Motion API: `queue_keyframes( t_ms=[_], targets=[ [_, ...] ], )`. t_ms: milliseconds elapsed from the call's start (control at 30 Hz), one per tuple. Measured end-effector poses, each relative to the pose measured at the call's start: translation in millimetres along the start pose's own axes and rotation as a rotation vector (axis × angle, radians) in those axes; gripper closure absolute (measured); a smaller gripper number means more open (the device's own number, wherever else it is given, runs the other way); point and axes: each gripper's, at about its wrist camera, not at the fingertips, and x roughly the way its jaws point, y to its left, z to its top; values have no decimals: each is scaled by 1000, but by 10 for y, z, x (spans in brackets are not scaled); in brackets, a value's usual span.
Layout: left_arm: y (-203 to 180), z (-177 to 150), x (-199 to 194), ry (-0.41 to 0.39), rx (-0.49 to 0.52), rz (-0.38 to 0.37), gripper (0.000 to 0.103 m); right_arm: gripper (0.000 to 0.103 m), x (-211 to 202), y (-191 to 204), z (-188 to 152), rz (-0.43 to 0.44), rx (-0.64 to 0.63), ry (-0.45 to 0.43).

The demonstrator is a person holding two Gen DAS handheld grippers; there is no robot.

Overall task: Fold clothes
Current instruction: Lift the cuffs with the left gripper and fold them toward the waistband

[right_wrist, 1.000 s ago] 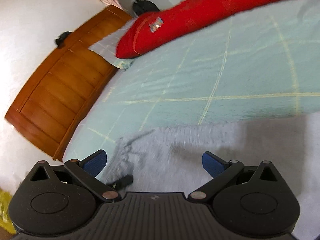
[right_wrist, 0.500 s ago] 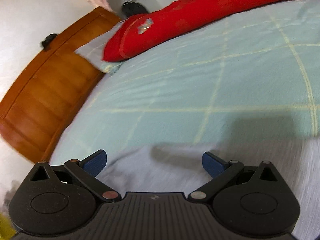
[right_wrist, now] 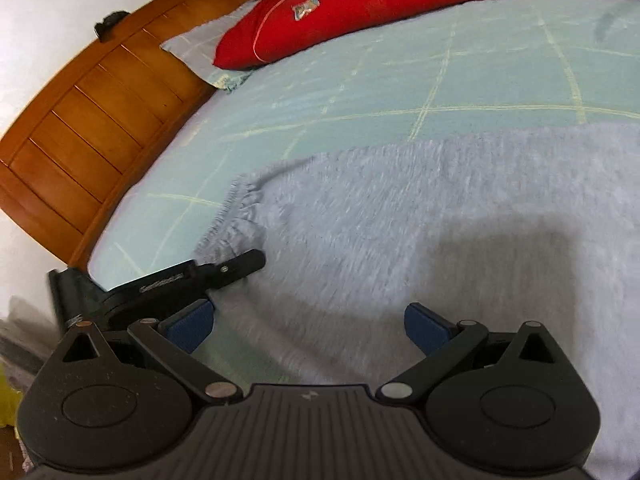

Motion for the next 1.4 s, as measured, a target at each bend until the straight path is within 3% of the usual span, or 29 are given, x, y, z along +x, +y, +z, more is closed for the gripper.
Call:
queue_keyframes(
  t_ms=[300, 533, 967, 1400],
  targets=[
    [-309, 129, -1, 33, 68, 91, 92, 0, -815, -119, -232, -111, -48, -165],
    [-728, 232, -68, 23, 166, 129, 93, 0, -1239, -452, -424, -163, 10, -230],
    [-1702, 280, -174, -13, 295, 36, 93, 0, -1587, -809, -523, -153, 67, -289],
    [-2487, -54, -2, 19, 377, -90, 93, 0, -1960, -1160, -732, -175, 149, -349]
  ],
)
